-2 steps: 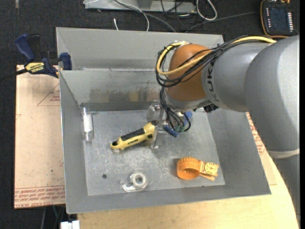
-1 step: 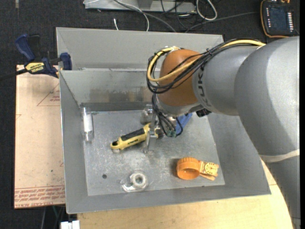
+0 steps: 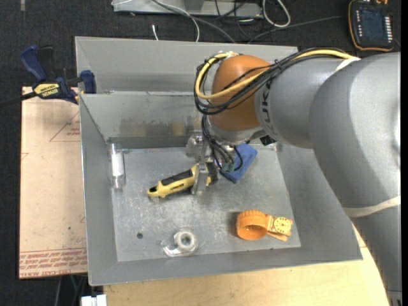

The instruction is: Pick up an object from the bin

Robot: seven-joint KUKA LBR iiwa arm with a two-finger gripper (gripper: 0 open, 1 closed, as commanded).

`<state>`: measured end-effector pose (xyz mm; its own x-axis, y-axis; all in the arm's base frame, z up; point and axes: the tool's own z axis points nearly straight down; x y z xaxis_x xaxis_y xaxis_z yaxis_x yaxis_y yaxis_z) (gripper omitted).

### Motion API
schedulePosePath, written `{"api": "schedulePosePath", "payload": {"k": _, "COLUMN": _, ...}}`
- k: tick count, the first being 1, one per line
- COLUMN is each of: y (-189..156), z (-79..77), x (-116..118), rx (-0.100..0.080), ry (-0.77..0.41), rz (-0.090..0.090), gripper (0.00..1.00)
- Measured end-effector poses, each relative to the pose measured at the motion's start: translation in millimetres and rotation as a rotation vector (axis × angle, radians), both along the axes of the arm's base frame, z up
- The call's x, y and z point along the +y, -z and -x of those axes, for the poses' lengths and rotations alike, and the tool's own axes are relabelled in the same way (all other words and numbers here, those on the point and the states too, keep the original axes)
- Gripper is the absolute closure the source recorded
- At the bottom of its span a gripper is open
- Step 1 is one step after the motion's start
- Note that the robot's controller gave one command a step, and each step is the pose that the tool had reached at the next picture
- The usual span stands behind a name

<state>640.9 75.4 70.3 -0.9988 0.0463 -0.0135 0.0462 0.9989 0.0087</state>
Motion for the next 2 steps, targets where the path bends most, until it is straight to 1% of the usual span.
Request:
{"api": "schedulePosePath", "payload": {"k": 1, "y": -0.2, "z": 12.9, "x": 4.5, "rx": 0.005, "ry": 0.016, "rz": -0.002, "gripper": 0.00}}
{"api": "schedulePosePath", "payload": {"k": 2, "y": 0.0, "z": 79.8, "x": 39.5, "rx": -0.002, "ry": -0.187, "rz": 0.000, "gripper": 0.00}}
